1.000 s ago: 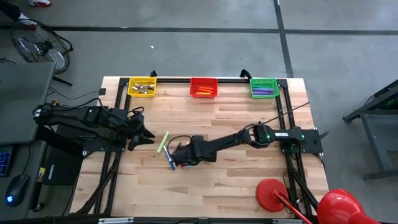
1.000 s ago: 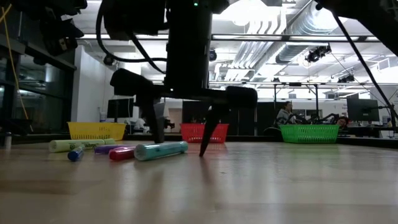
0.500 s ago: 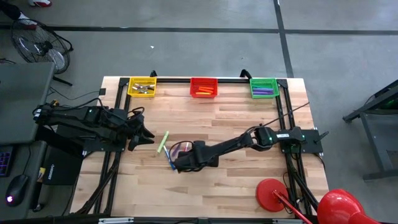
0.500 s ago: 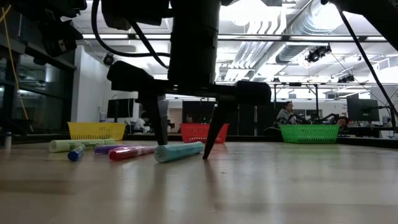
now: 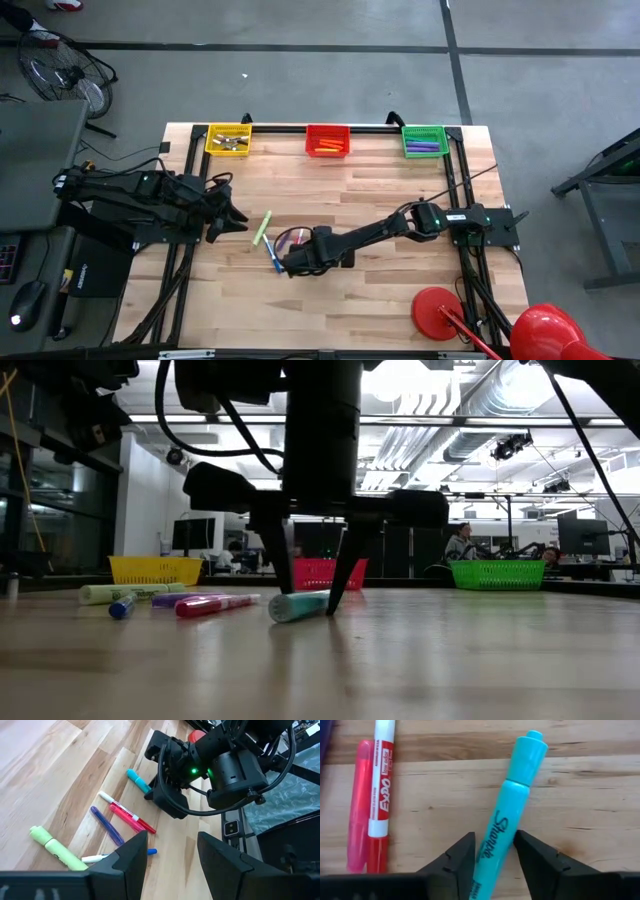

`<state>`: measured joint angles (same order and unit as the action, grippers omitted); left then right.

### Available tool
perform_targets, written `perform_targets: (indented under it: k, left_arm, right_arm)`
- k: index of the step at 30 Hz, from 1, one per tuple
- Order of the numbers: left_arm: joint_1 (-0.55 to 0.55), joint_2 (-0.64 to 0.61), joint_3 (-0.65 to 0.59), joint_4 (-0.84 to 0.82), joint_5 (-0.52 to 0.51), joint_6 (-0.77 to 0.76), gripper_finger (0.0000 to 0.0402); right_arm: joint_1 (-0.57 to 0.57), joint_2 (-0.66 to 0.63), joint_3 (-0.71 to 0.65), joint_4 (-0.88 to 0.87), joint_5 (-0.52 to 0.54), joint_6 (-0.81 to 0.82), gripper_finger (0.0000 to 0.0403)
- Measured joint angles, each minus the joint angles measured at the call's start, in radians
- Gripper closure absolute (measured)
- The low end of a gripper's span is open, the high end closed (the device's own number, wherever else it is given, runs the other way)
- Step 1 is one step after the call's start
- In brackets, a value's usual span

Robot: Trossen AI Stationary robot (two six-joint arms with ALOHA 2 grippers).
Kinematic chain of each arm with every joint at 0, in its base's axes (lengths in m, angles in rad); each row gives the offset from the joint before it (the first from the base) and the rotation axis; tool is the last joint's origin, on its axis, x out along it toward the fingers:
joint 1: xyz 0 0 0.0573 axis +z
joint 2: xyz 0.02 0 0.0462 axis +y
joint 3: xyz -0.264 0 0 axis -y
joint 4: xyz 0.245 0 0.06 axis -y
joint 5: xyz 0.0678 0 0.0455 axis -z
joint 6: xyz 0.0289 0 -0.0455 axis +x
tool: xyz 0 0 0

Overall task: Pick & Place Markers
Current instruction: Put the blue highlighter into the green bin

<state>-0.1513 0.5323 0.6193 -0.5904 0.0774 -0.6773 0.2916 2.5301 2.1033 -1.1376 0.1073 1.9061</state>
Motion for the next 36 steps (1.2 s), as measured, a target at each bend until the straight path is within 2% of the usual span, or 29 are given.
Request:
perform_targets:
  k: [8,19,29,36]
  left_arm:
    - [0.000,0.000,0.000,-0.015,0.001,0.000,0.0231]
    - [0.000,0.000,0.000,-0.015,0.003,-0.001,0.0231]
    - [0.000,0.000,0.000,-0.015,0.003,-0.001,0.0231]
    - [0.000,0.000,0.000,-0.015,0.001,-0.001,0.0231]
  right_arm:
    - [-0.001,0.000,0.000,-0.012,-0.001,-0.121,0.0301]
    - [-0.001,0.000,0.000,-0.040,-0.004,-0.449,0.0345]
    - [-0.012,-0.006,0.000,-0.052,-0.008,-0.606,0.0345]
    - [-0.028,-0.052,-0.008,-0.085,0.043,-0.665,0.0345]
